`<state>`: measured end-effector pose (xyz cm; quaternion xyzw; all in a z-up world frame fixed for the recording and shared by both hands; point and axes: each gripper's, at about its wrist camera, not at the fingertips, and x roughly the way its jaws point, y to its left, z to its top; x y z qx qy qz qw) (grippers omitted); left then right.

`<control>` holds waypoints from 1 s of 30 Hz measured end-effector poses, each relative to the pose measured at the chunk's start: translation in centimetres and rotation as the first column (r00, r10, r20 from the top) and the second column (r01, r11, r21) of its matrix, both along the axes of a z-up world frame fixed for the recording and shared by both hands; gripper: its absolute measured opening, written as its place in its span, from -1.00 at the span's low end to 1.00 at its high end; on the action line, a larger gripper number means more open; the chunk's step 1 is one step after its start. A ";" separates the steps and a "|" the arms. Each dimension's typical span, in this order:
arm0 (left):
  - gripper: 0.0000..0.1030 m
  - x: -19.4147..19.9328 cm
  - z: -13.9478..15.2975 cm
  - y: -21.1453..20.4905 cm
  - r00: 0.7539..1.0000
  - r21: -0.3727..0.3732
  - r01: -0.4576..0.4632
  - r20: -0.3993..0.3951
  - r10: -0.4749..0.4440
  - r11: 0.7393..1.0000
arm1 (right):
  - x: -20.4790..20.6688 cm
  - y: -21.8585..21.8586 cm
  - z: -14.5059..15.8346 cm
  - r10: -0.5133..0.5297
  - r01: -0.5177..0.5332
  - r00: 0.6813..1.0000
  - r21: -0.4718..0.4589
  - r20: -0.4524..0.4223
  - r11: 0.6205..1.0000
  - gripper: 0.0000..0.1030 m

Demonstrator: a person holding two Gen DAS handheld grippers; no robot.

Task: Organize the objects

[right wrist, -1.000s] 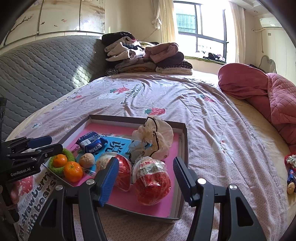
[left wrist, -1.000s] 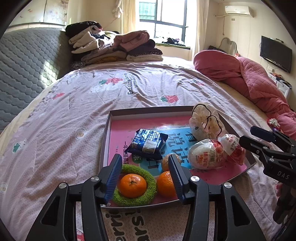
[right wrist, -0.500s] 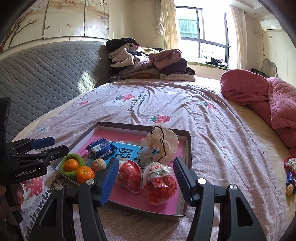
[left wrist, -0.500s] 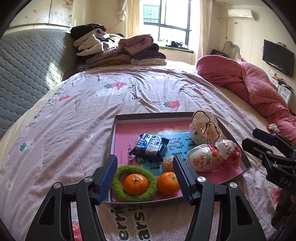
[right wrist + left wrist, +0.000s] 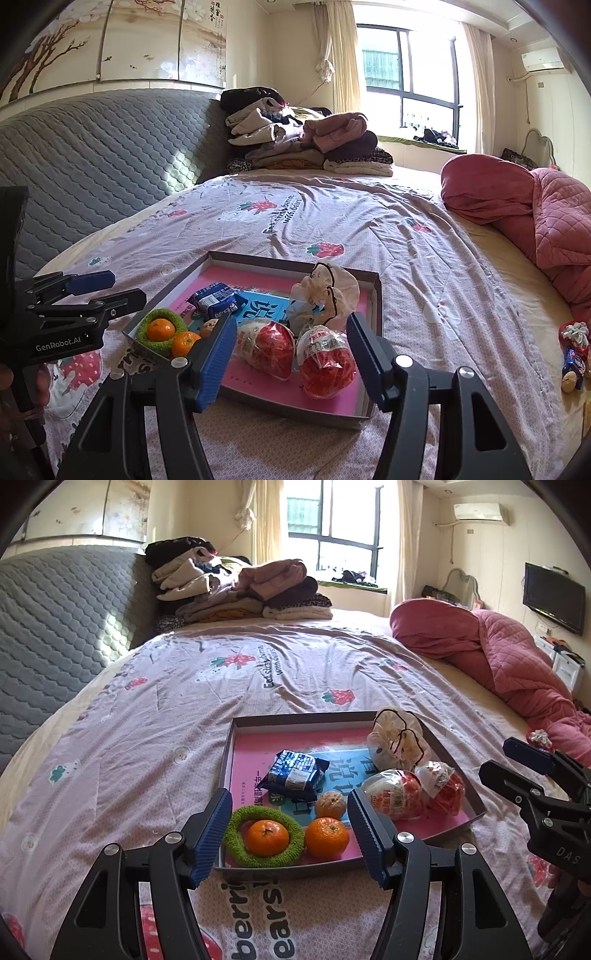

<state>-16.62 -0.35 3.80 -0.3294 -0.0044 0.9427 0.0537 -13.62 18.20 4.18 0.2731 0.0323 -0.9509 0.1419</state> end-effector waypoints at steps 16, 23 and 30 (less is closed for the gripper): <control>0.45 2.3 1.0 0.4 0.999 -0.039 -0.036 -0.032 0.035 0.999 | 2.1 -0.1 1.3 0.009 -0.009 0.999 -0.012 -0.034 1.000 0.27; 0.51 3.3 1.8 0.4 0.998 -0.036 -0.043 -0.044 0.041 0.998 | 3.2 0.1 1.9 -0.001 0.000 0.999 -0.025 -0.038 1.000 0.41; 0.52 4.5 2.6 1.0 0.997 -0.049 -0.029 -0.067 0.026 0.998 | 4.4 0.1 2.0 -0.011 0.010 0.999 -0.041 -0.031 0.999 0.42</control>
